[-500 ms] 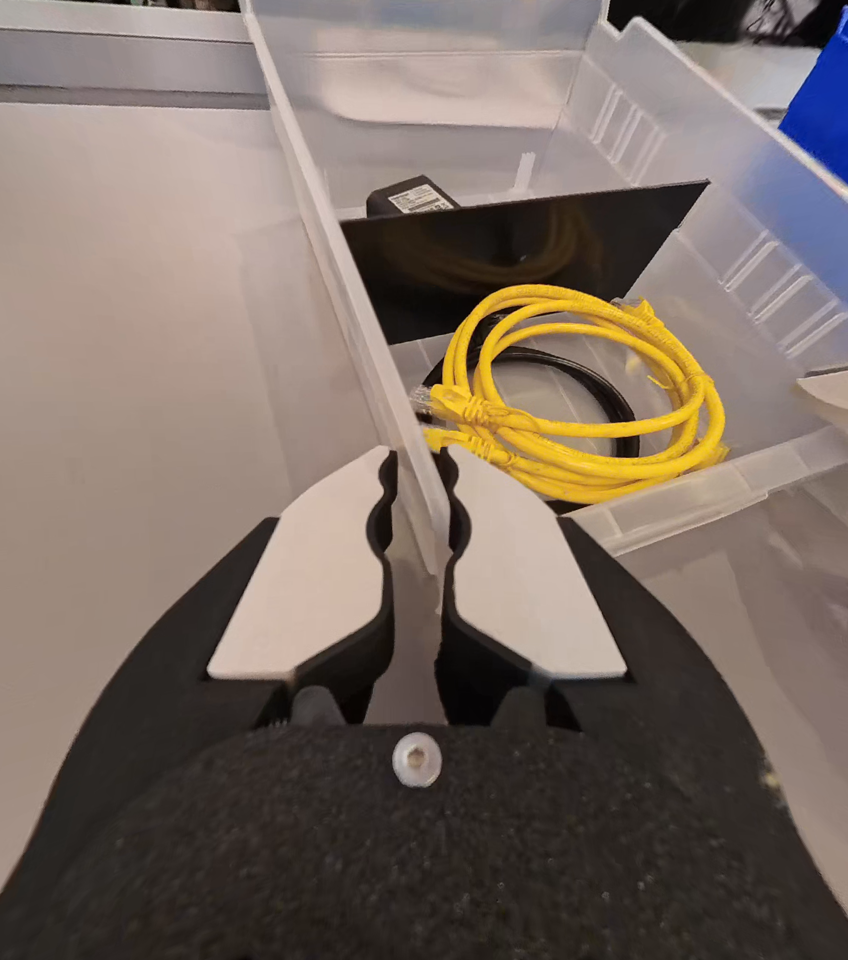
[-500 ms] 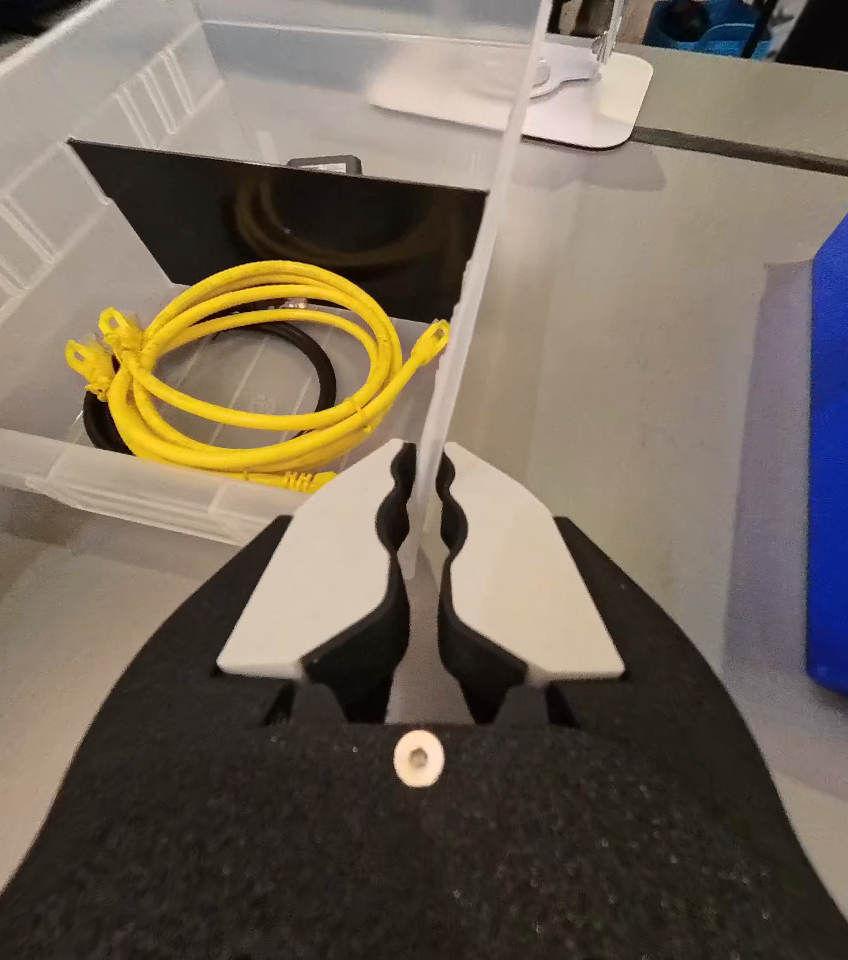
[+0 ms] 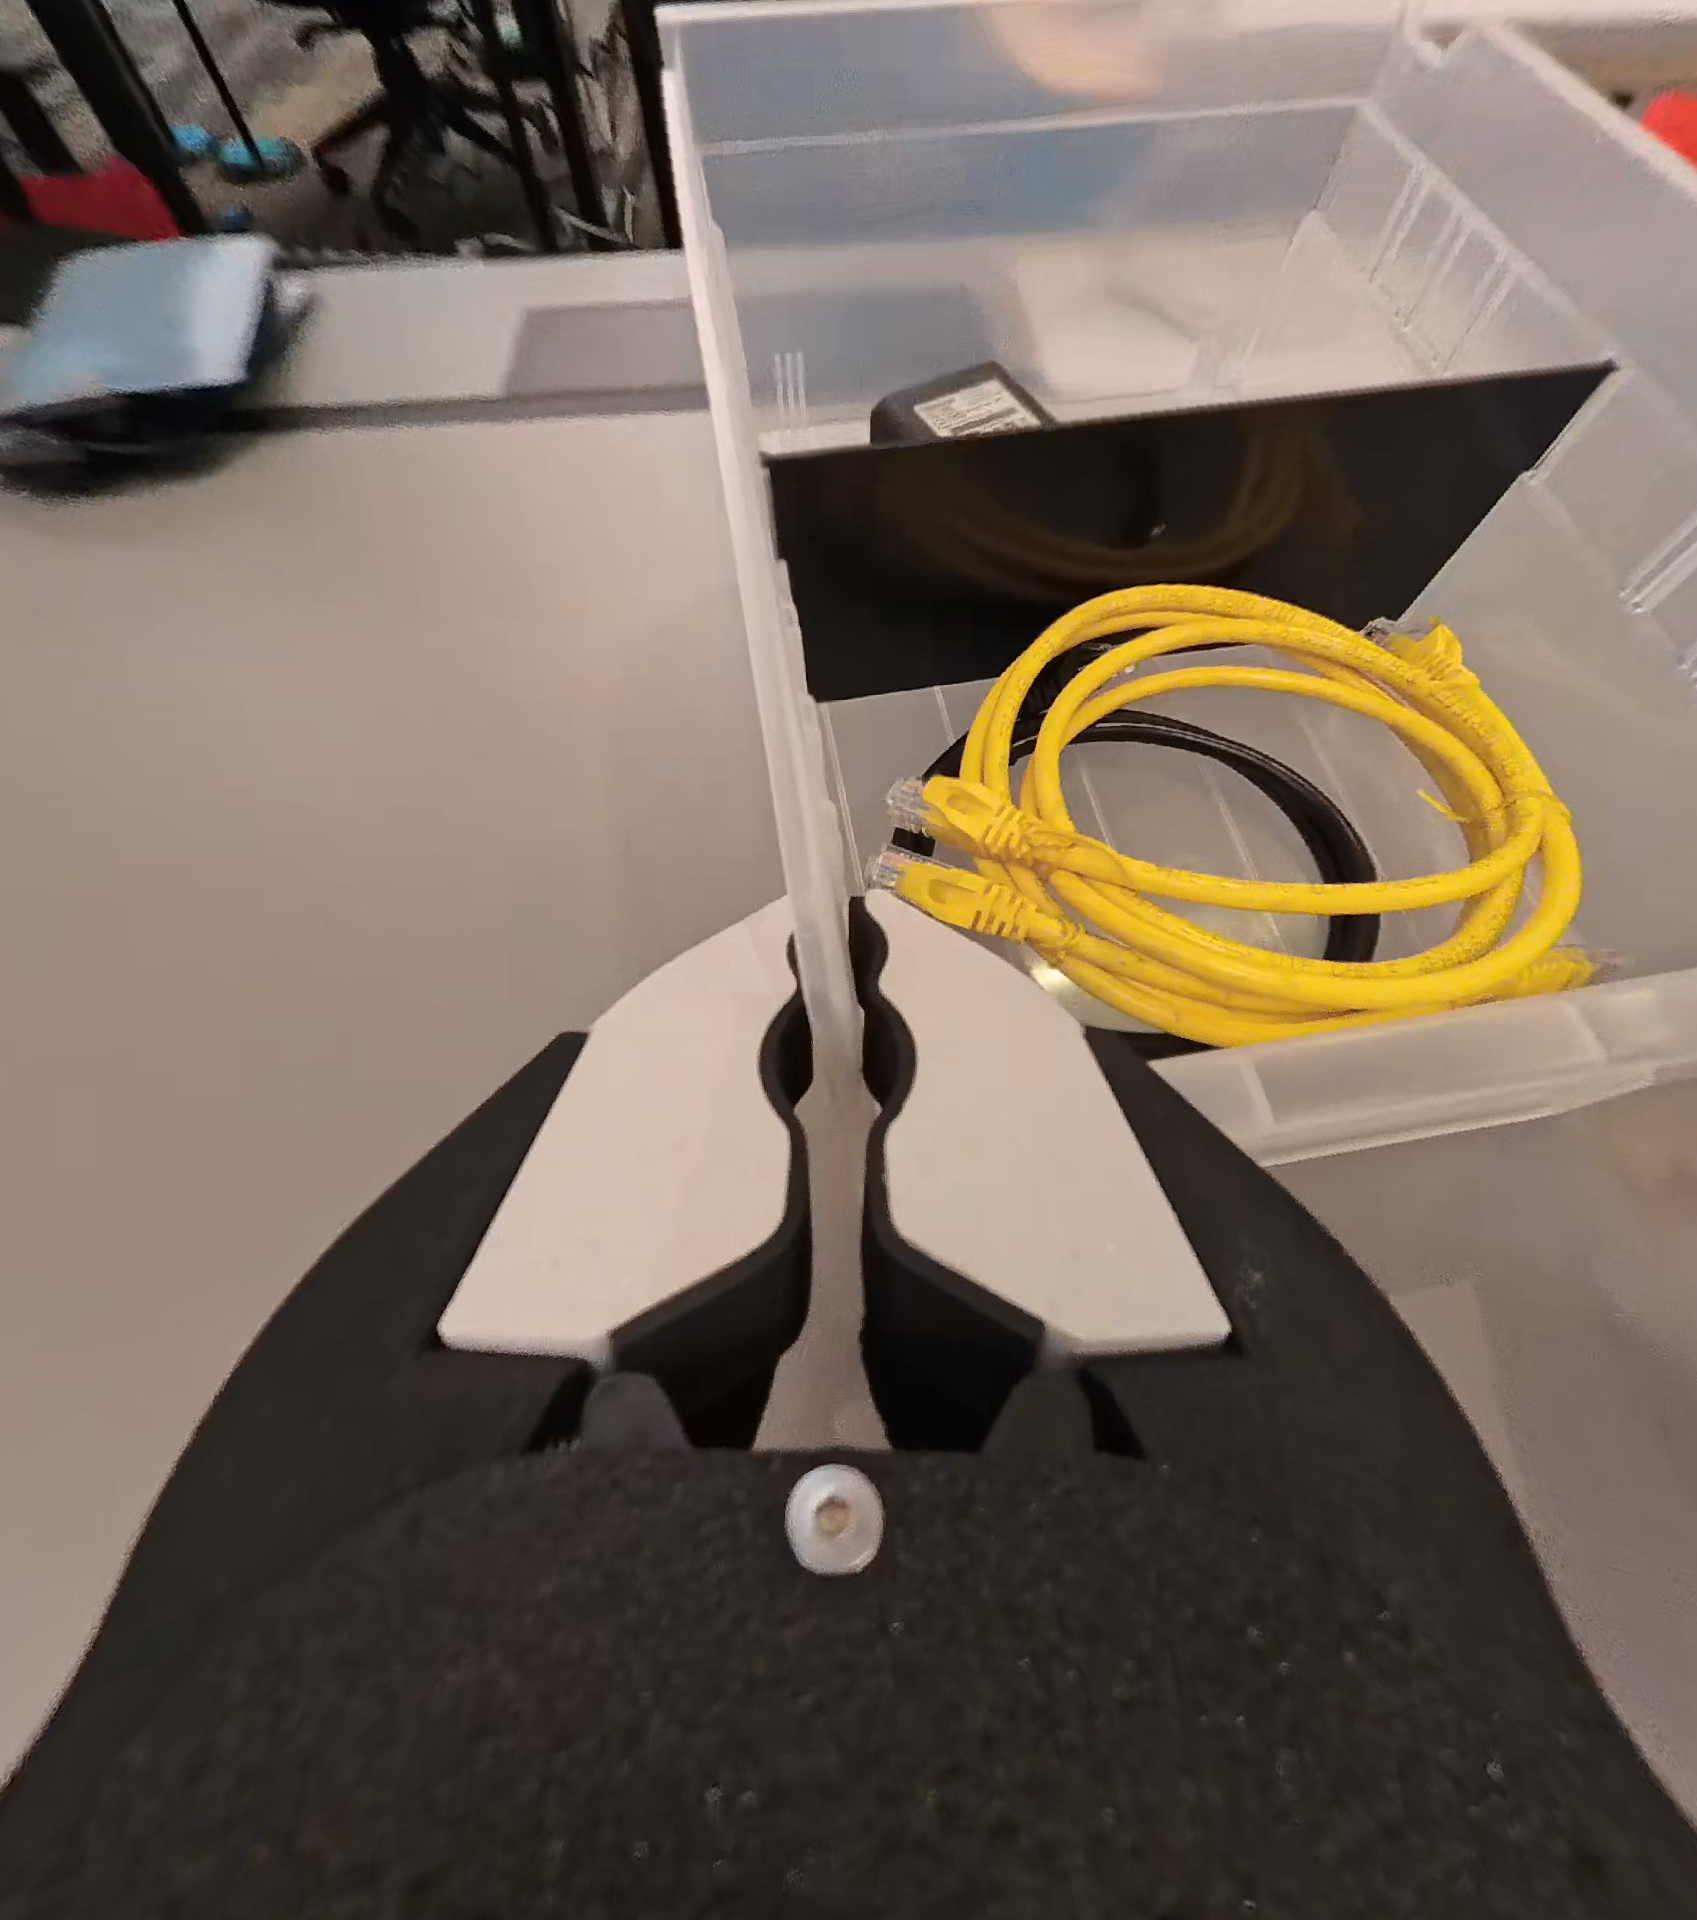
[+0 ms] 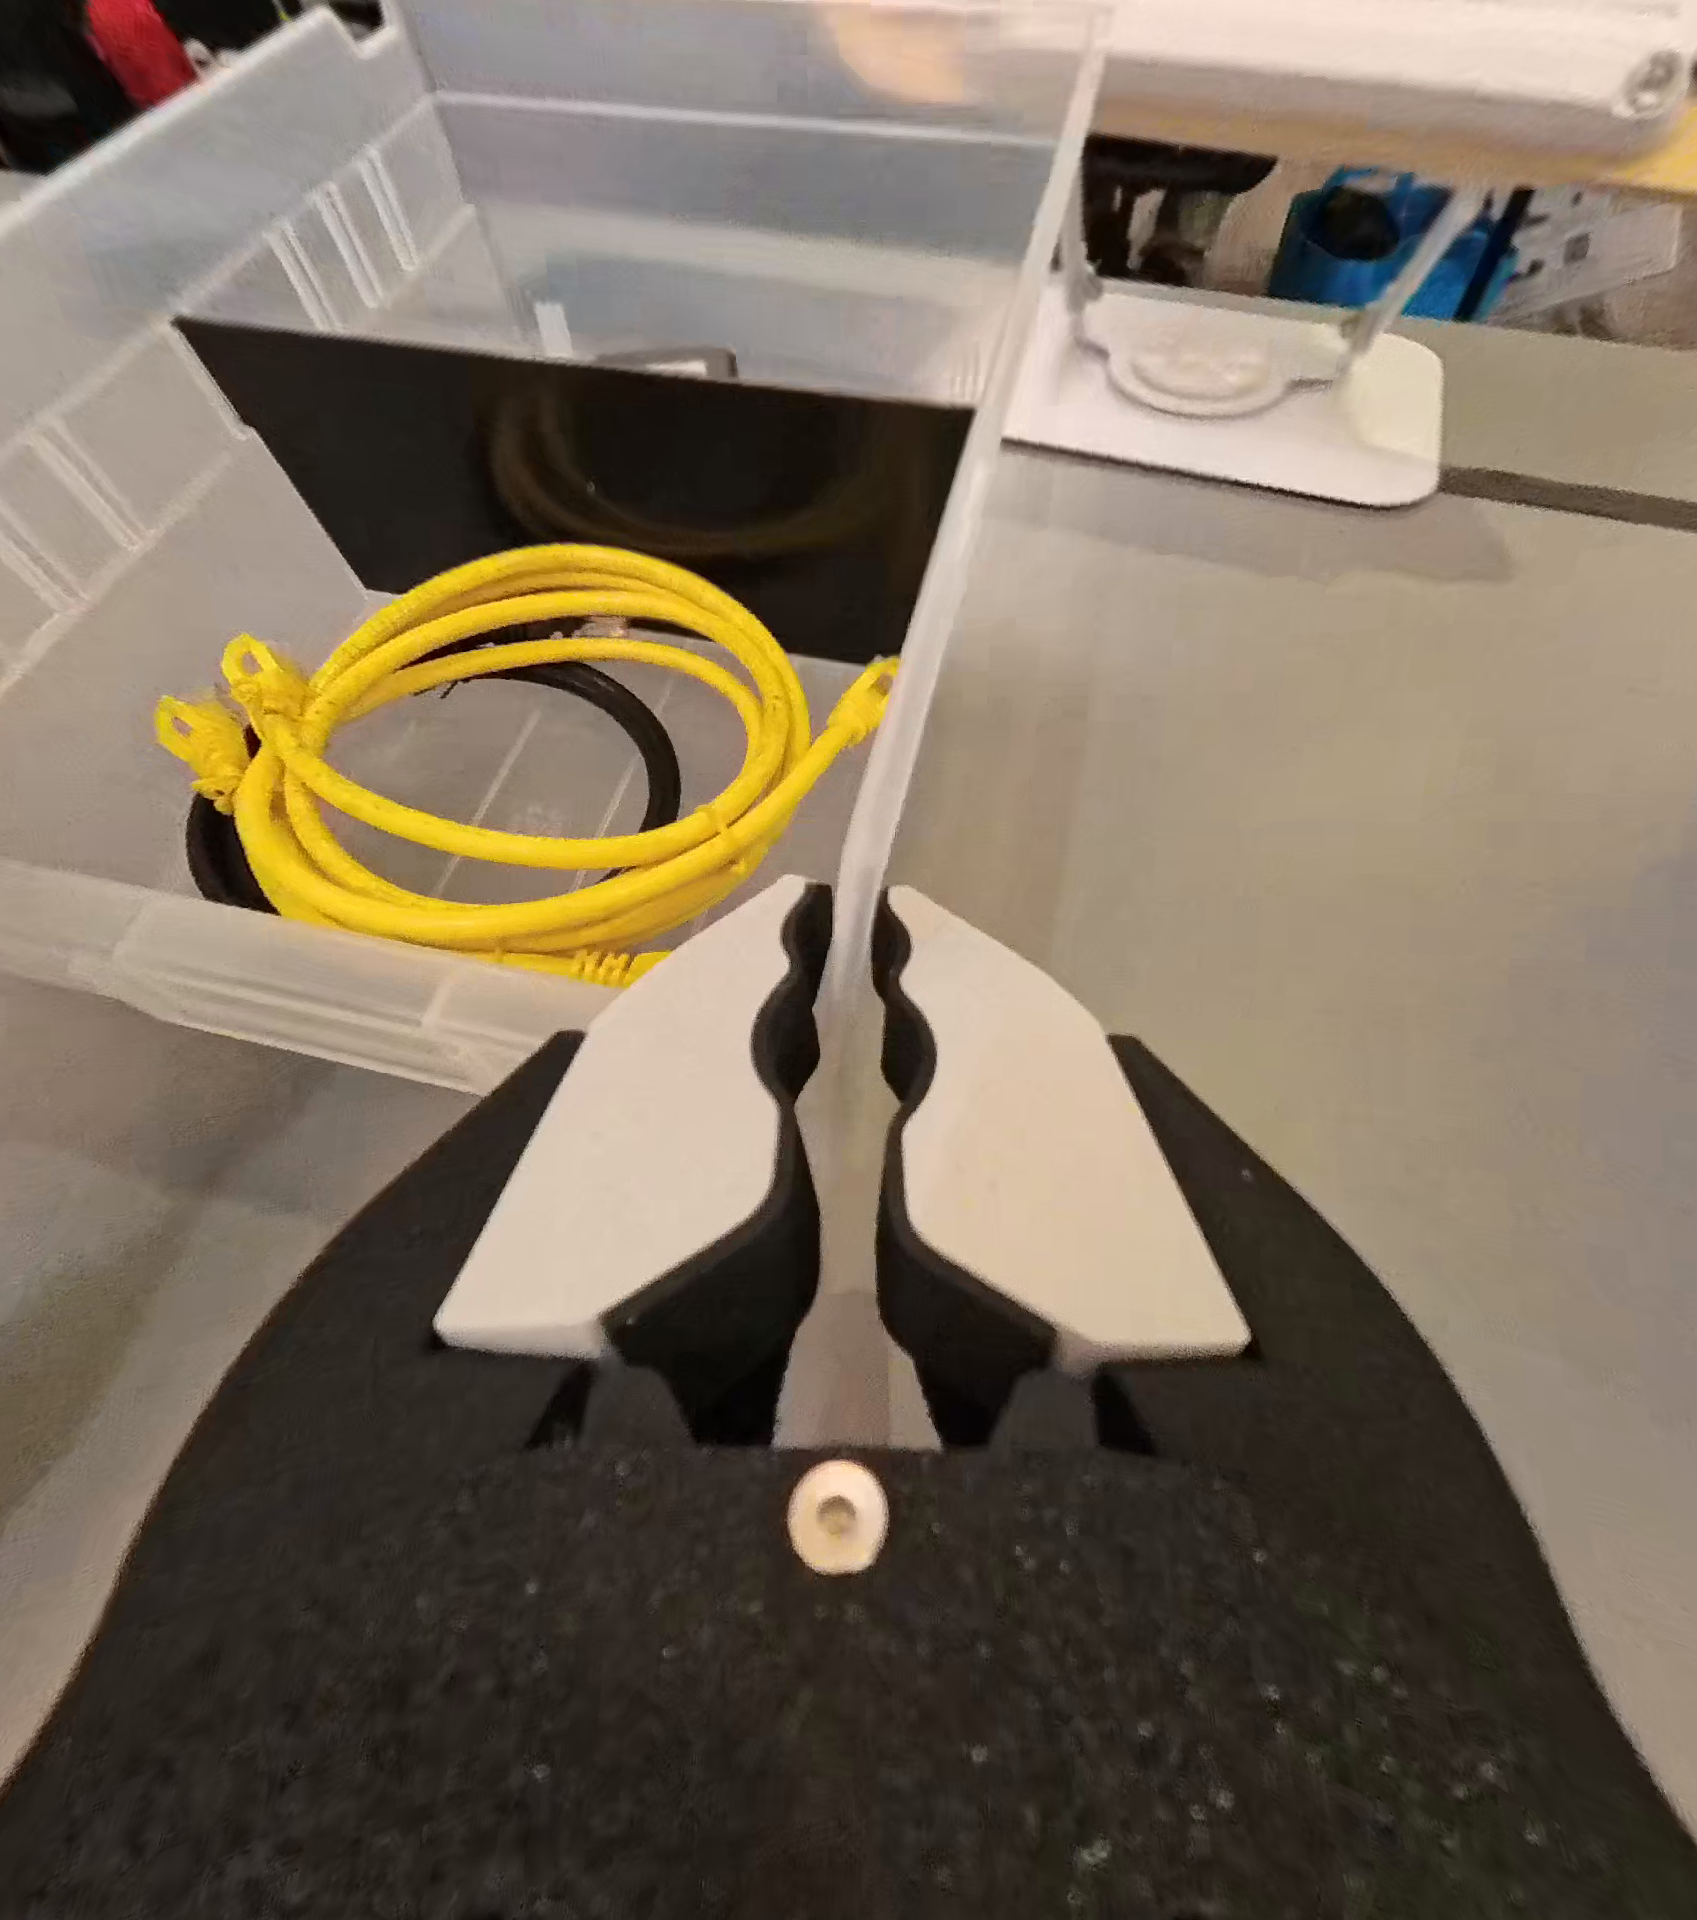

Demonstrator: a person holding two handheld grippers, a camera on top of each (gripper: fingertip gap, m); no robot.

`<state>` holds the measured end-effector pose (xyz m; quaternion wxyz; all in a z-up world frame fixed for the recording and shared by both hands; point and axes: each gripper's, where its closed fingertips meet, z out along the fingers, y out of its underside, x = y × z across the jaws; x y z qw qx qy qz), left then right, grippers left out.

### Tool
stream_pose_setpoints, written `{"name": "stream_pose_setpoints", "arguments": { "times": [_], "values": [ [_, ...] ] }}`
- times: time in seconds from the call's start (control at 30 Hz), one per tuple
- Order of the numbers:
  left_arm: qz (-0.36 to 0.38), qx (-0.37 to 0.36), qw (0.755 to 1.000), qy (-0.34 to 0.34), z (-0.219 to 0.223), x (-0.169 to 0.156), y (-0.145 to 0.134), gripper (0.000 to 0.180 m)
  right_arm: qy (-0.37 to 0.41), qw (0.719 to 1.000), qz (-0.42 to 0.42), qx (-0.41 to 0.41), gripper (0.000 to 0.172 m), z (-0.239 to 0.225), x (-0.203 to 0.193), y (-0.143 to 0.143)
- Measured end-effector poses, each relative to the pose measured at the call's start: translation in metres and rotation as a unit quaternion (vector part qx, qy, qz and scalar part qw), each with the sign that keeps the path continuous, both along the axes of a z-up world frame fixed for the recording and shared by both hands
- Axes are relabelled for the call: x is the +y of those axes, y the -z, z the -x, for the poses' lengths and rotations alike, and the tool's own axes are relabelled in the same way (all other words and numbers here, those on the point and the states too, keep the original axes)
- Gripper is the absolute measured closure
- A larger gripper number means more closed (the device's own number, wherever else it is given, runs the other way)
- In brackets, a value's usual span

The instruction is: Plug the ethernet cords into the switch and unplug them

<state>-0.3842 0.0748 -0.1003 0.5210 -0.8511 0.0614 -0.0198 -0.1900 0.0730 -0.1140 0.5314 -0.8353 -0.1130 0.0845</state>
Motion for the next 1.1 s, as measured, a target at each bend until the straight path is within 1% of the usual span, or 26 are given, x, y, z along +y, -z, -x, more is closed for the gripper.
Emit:
{"name": "stream_pose_setpoints", "arguments": {
  "times": [0.1, 0.17, 0.23, 0.33, 0.4, 0.47, 0.57, 0.67, 0.77, 0.8, 0.9, 0.93, 0.97, 1.0, 1.03, 1.1],
  "values": [
    [-0.025, 0.014, 1.000, 0.005, 0.049, 0.009, -0.010, 0.177, -0.013, 1.000, -0.011, 0.002, 0.164, 0.049, 0.013, -0.011],
    [-0.030, 0.017, 0.999, 0.019, 0.081, 0.015, -0.009, 0.176, -0.021, 1.000, -0.009, 0.005, 0.163, 0.082, 0.017, -0.013],
    [-0.022, 0.011, 0.999, 0.021, 0.112, 0.019, -0.003, 0.177, -0.033, 0.999, 0.001, 0.002, 0.161, 0.114, 0.017, -0.007],
    [0.010, 0.006, 1.000, 0.010, 0.146, 0.023, 0.015, 0.178, -0.045, 0.998, 0.025, -0.028, 0.161, 0.149, 0.016, 0.014],
    [0.049, 0.008, 0.999, 0.002, 0.159, 0.024, 0.032, 0.177, -0.051, 0.997, 0.051, -0.031, 0.160, 0.162, 0.015, 0.032],
    [0.032, -0.033, 0.999, 0.002, 0.162, 0.026, 0.032, 0.177, -0.053, 0.998, 0.033, -0.003, 0.159, 0.168, 0.018, 0.030],
    [0.020, -0.061, 0.998, -0.001, 0.166, 0.028, 0.032, 0.176, -0.071, 0.996, 0.050, 0.027, 0.156, 0.172, 0.018, 0.030],
    [0.014, -0.089, 0.996, -0.021, 0.172, 0.028, 0.031, 0.176, -0.138, 0.987, 0.066, 0.048, 0.151, 0.182, 0.007, 0.028],
    [0.013, -0.103, 0.994, -0.017, 0.173, 0.027, 0.033, 0.172, -0.213, 0.973, 0.082, 0.037, 0.157, 0.178, -0.017, 0.025],
    [0.015, -0.107, 0.994, -0.019, 0.174, 0.027, 0.033, 0.170, -0.243, 0.966, 0.078, 0.035, 0.156, 0.175, -0.026, 0.020],
    [0.011, -0.095, 0.995, -0.031, 0.177, 0.023, 0.028, 0.167, -0.285, 0.957, 0.041, 0.041, 0.154, 0.146, -0.050, 0.000],
    [-0.002, -0.080, 0.996, -0.039, 0.180, 0.021, 0.021, 0.163, -0.298, 0.953, 0.035, 0.044, 0.149, 0.134, -0.058, -0.005],
    [-0.017, -0.062, 0.996, -0.058, 0.187, 0.018, 0.013, 0.153, -0.306, 0.950, 0.030, 0.043, 0.147, 0.117, -0.065, -0.009],
    [-0.036, -0.039, 0.995, -0.085, 0.195, 0.014, 0.003, 0.139, -0.306, 0.951, 0.023, 0.038, 0.144, 0.097, -0.071, -0.010],
    [-0.059, -0.018, 0.993, -0.104, 0.200, 0.009, -0.008, 0.133, -0.300, 0.953, 0.014, 0.033, 0.143, 0.073, -0.075, -0.010],
    [-0.103, -0.001, 0.988, -0.114, 0.197, 0.001, -0.032, 0.145, -0.288, 0.957, 0.001, 0.025, 0.140, 0.022, -0.086, -0.005]
  ]
}}
